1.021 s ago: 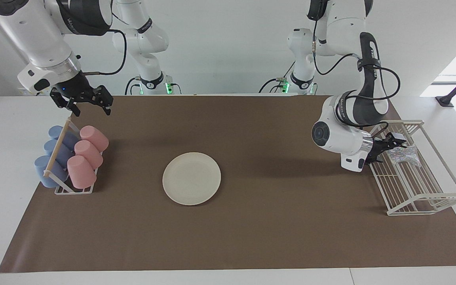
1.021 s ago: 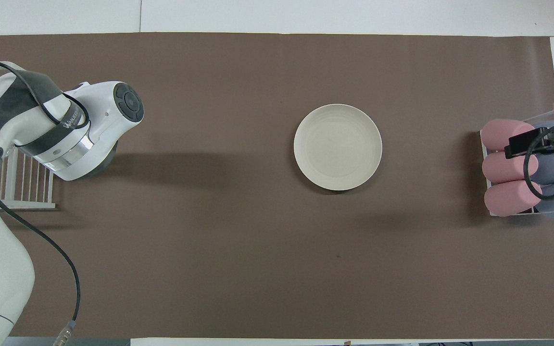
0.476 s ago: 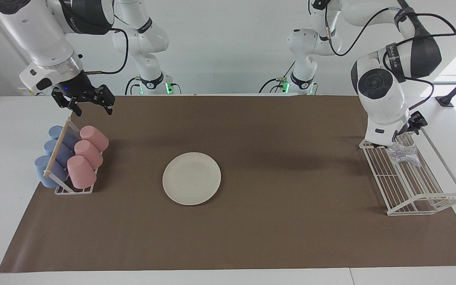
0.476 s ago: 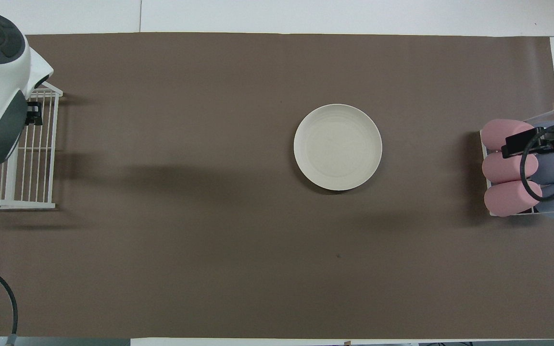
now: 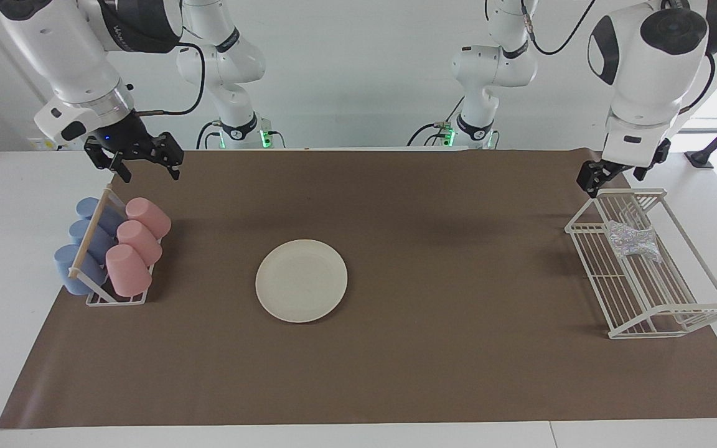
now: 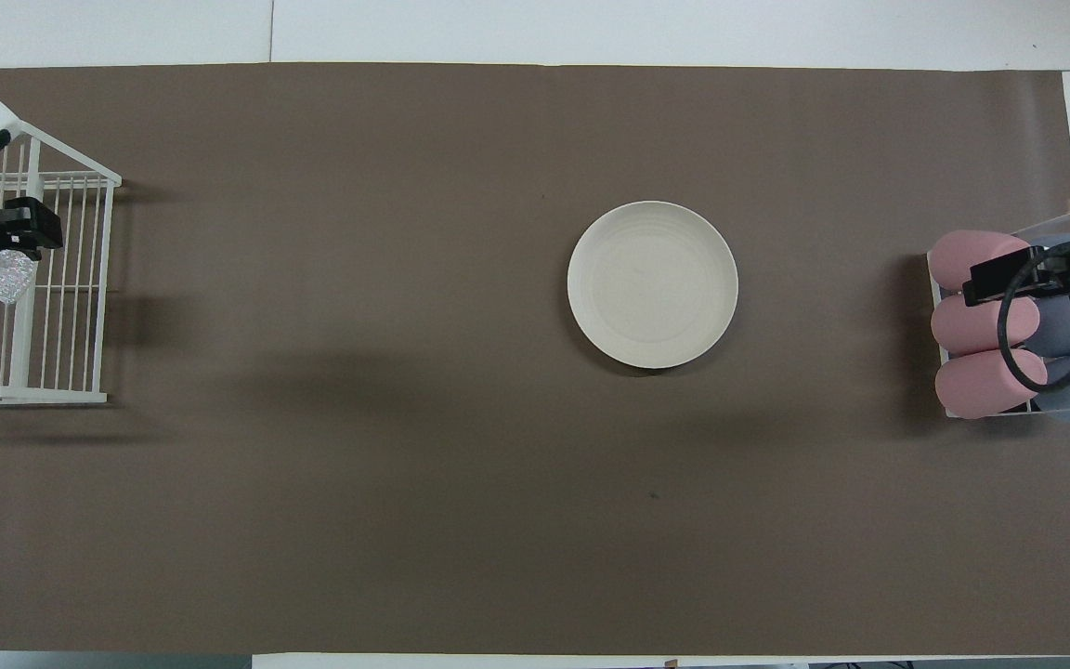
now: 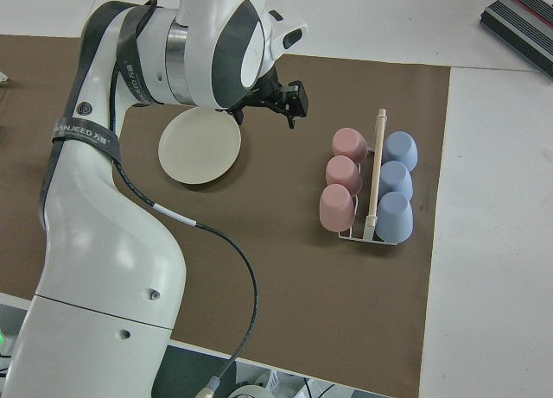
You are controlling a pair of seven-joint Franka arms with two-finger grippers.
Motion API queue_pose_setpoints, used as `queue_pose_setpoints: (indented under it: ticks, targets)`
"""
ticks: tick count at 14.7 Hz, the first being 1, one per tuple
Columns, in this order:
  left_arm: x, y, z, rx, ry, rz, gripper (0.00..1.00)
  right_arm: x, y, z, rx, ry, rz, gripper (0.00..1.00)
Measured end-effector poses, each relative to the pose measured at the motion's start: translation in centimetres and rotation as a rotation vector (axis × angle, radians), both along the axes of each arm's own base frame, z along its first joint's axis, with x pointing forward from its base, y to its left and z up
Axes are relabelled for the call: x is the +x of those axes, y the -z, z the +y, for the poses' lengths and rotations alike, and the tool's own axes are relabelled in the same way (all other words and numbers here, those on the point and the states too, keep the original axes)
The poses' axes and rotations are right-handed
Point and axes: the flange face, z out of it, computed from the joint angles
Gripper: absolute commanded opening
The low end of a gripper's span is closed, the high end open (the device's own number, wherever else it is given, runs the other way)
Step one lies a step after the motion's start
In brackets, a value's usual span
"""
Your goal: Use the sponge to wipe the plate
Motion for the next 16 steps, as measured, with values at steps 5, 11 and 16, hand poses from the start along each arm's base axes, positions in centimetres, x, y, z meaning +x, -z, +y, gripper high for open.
queue_pose_setpoints:
  ticks: [5,11,16]
  targets:
    - [-2.2,-1.9,2.0,-0.261,-0.032,0.037,1.0,-0.3,-1.3,1.1,0.0,-0.02,-0.025,1.0]
    - [-2.8,-0.1,0.3,-0.29,0.084,0.124,1.0,-0.3,-1.3,1.0,0.0,-0.018,-0.025,1.0]
    - [-2.5,-1.6,-0.1,-0.278,0.097,0.092,1.0,-0.3,-1.3,1.0,0.0,-0.018,-0.025,1.0]
